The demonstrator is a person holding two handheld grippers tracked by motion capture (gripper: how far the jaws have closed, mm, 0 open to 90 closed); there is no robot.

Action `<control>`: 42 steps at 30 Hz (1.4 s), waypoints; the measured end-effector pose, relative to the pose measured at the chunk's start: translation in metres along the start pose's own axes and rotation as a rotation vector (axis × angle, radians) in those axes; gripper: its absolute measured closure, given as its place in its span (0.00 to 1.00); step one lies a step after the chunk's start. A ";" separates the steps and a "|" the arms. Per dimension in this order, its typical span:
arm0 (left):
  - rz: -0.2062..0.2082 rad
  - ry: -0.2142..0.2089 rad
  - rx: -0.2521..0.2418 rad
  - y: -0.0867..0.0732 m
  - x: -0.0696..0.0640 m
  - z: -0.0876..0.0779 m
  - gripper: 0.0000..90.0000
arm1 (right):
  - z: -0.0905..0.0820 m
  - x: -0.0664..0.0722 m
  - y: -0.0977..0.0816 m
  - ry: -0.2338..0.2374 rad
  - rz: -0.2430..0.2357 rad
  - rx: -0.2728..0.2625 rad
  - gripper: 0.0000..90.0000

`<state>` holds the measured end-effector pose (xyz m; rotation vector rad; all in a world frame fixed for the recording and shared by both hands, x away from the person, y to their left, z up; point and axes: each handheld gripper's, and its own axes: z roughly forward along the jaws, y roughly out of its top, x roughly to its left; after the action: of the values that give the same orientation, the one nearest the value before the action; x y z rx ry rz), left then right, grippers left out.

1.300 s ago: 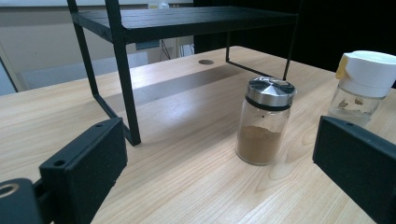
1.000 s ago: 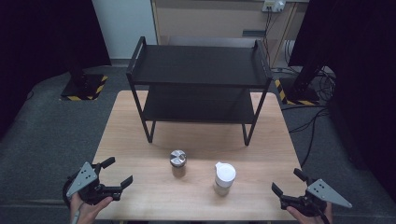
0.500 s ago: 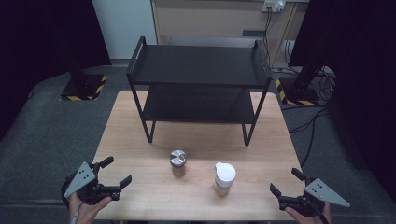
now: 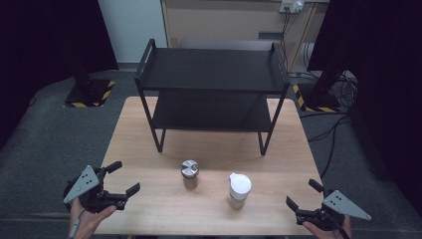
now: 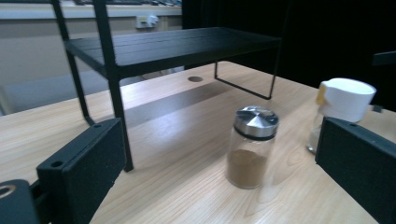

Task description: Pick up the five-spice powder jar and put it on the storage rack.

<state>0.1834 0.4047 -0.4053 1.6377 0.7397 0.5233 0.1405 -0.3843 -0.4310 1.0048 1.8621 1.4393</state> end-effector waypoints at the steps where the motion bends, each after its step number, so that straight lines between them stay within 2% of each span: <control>1: 0.000 -0.024 0.009 0.009 0.004 0.001 0.01 | 0.000 0.000 0.000 0.000 0.000 0.001 0.02; 9: 0.042 -0.083 0.060 0.044 0.017 0.008 0.00 | 0.000 0.000 0.001 0.005 0.000 0.006 0.02; 10: 0.042 -0.083 0.060 0.044 0.017 0.008 0.00 | 0.000 0.000 0.001 0.005 0.000 0.006 0.02; 12: 0.057 -0.091 0.079 0.055 0.022 0.009 0.00 | 0.000 -0.001 0.001 0.007 0.005 0.009 0.02; 17: 0.059 -0.094 0.091 0.070 0.033 0.010 0.00 | 0.000 -0.001 0.000 0.007 0.006 0.008 0.01; 21: 0.032 -0.097 0.076 0.075 0.044 0.010 0.00 | 0.000 -0.001 0.000 0.010 0.005 0.006 0.02; 26: 0.035 -0.112 0.095 0.082 0.050 0.015 0.00 | 0.000 -0.001 0.000 0.009 0.007 0.005 0.01; 27: 0.049 -0.123 0.121 0.090 0.051 0.018 0.00 | 0.000 -0.001 0.000 0.009 0.006 0.004 0.01; 31: 0.059 -0.152 0.140 0.098 0.055 0.023 0.01 | 0.000 -0.001 0.000 0.009 0.006 0.005 0.02; 32: 0.073 -0.178 0.157 0.106 0.057 0.028 0.01 | 0.000 -0.001 0.000 0.010 0.007 0.005 0.02; 34: 0.081 -0.183 0.171 0.110 0.057 0.031 0.01 | 0.000 -0.001 0.000 0.009 0.007 0.004 0.02; 42: 0.126 -0.235 0.254 0.134 0.056 0.060 0.01 | -0.001 -0.001 0.000 0.010 0.010 0.001 0.02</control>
<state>0.2885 0.3912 -0.2889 1.9530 0.5470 0.3259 0.1404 -0.3858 -0.4310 1.0107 1.8679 1.4515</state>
